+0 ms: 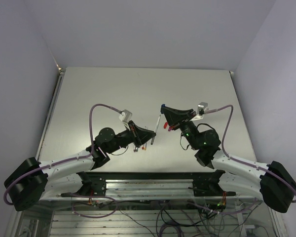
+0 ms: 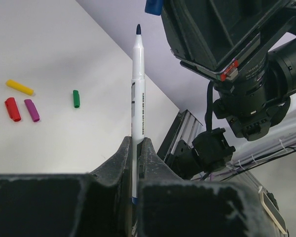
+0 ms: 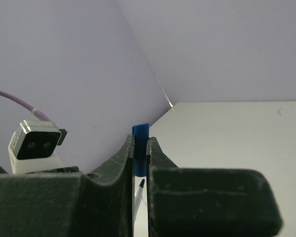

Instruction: Insert the pens into the pen caps

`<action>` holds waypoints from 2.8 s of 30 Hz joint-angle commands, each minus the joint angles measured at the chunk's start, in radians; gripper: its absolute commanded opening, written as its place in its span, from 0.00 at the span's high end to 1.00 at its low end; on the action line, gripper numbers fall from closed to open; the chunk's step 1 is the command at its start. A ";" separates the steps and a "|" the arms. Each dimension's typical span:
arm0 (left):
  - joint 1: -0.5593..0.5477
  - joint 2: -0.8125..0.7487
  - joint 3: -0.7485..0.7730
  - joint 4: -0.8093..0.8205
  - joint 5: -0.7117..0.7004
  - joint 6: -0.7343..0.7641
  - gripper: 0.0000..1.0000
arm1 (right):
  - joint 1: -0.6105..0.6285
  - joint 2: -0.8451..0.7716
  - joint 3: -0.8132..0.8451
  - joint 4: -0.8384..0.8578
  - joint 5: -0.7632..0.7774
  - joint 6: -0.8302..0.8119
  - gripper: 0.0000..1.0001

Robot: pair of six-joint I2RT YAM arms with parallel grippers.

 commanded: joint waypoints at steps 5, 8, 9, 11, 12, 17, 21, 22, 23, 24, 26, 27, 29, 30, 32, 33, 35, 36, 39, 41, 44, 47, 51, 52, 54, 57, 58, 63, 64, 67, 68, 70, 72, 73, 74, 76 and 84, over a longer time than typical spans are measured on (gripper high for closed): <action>-0.005 -0.021 -0.014 0.079 -0.004 0.019 0.93 | 0.009 0.030 -0.007 0.072 0.004 0.013 1.00; -0.005 -0.024 -0.015 0.081 -0.003 0.021 0.93 | 0.010 0.033 -0.007 0.072 0.005 0.015 1.00; -0.005 -0.023 -0.015 0.081 -0.005 0.021 0.93 | 0.011 0.034 -0.007 0.072 0.005 0.016 1.00; -0.005 -0.022 -0.018 0.088 -0.007 0.018 0.93 | 0.012 0.031 -0.008 0.070 0.004 0.019 1.00; -0.005 -0.021 -0.020 0.093 -0.008 0.015 0.93 | 0.013 0.030 -0.007 0.071 0.004 0.021 1.00; -0.004 -0.013 -0.027 0.113 -0.013 0.012 0.93 | 0.013 0.030 -0.013 0.073 0.000 0.031 1.00; -0.004 -0.007 -0.026 0.126 -0.007 0.010 0.93 | 0.015 0.036 -0.019 0.088 0.004 0.041 1.00; -0.005 -0.005 -0.025 0.126 -0.007 0.012 0.93 | 0.015 0.040 -0.020 0.092 0.004 0.044 1.00; -0.005 -0.004 -0.024 0.127 -0.008 0.013 0.93 | 0.015 0.043 -0.022 0.097 0.004 0.047 1.00; -0.006 -0.003 -0.023 0.128 -0.007 0.013 0.93 | 0.016 0.047 -0.022 0.101 0.003 0.049 1.00; -0.004 -0.002 -0.020 0.129 -0.003 0.014 0.93 | 0.017 0.054 -0.025 0.107 0.001 0.054 1.00; -0.005 0.001 -0.020 0.129 -0.002 0.015 0.93 | 0.017 0.057 -0.024 0.111 -0.001 0.056 1.00; -0.005 0.003 -0.020 0.132 -0.001 0.012 0.93 | 0.019 0.062 -0.023 0.118 0.000 0.057 1.00; -0.006 0.005 -0.020 0.135 0.001 0.012 0.93 | 0.020 0.064 -0.024 0.122 0.002 0.058 1.00; -0.006 0.008 -0.021 0.139 0.005 0.011 0.93 | 0.021 0.067 -0.026 0.134 0.009 0.056 1.00; -0.006 0.010 -0.022 0.142 0.006 0.009 0.93 | 0.021 0.068 -0.024 0.139 0.012 0.054 1.00; -0.005 0.009 -0.026 0.141 0.007 0.009 0.93 | 0.021 0.069 -0.021 0.142 0.015 0.049 1.00; -0.006 0.006 -0.028 0.139 0.007 0.011 0.93 | 0.021 0.066 -0.019 0.139 0.018 0.044 1.00; -0.006 -0.005 -0.034 0.127 0.005 0.015 0.93 | 0.023 0.053 -0.013 0.135 0.026 0.030 1.00; -0.006 -0.013 -0.038 0.117 0.002 0.018 0.93 | 0.023 0.044 -0.009 0.129 0.031 0.025 1.00; -0.006 -0.019 -0.042 0.112 -0.004 0.020 0.93 | 0.023 0.042 -0.005 0.121 0.025 0.027 1.00; -0.006 -0.017 -0.039 0.113 -0.001 0.023 0.93 | 0.023 0.050 -0.010 0.138 0.020 0.042 1.00; -0.006 -0.012 -0.037 0.118 -0.002 0.024 0.93 | 0.028 0.065 -0.009 0.143 0.012 0.056 1.00; -0.006 -0.012 -0.037 0.117 -0.001 0.023 0.93 | 0.029 0.068 -0.012 0.146 0.011 0.058 1.00; -0.006 -0.011 -0.035 0.115 -0.002 0.025 0.93 | 0.031 0.074 -0.011 0.152 0.010 0.061 1.00; -0.006 -0.014 -0.036 0.118 -0.004 0.024 0.93 | 0.035 0.077 -0.012 0.149 0.011 0.061 1.00; -0.006 -0.014 -0.037 0.118 -0.005 0.023 0.93 | 0.036 0.076 -0.014 0.150 0.013 0.061 1.00; -0.006 -0.023 -0.043 0.121 -0.013 0.024 0.93 | 0.039 0.070 -0.020 0.137 0.016 0.063 1.00; -0.006 -0.026 -0.044 0.121 -0.015 0.024 0.93 | 0.041 0.068 -0.021 0.134 0.016 0.064 1.00; -0.006 -0.032 -0.050 0.130 -0.026 0.023 0.93 | 0.043 0.065 -0.023 0.120 0.010 0.073 1.00; -0.006 -0.035 -0.055 0.137 -0.031 0.023 0.93 | 0.043 0.064 -0.025 0.115 0.008 0.077 1.00; -0.006 -0.040 -0.063 0.155 -0.038 0.022 0.93 | 0.046 0.067 -0.031 0.112 0.007 0.084 1.00; -0.006 -0.045 -0.068 0.169 -0.047 0.020 0.93 | 0.049 0.069 -0.038 0.113 0.002 0.096 1.00; -0.006 -0.047 -0.068 0.170 -0.049 0.021 0.93 | 0.049 0.073 -0.042 0.113 0.000 0.103 1.00; -0.006 -0.046 -0.067 0.170 -0.051 0.022 0.93 | 0.048 0.076 -0.042 0.112 -0.007 0.110 1.00; -0.006 -0.042 -0.066 0.175 -0.050 0.024 0.93 | 0.050 0.086 -0.042 0.112 -0.024 0.125 1.00; -0.006 -0.006 -0.066 0.224 -0.068 0.025 0.93 | 0.055 0.148 -0.039 0.124 -0.111 0.191 1.00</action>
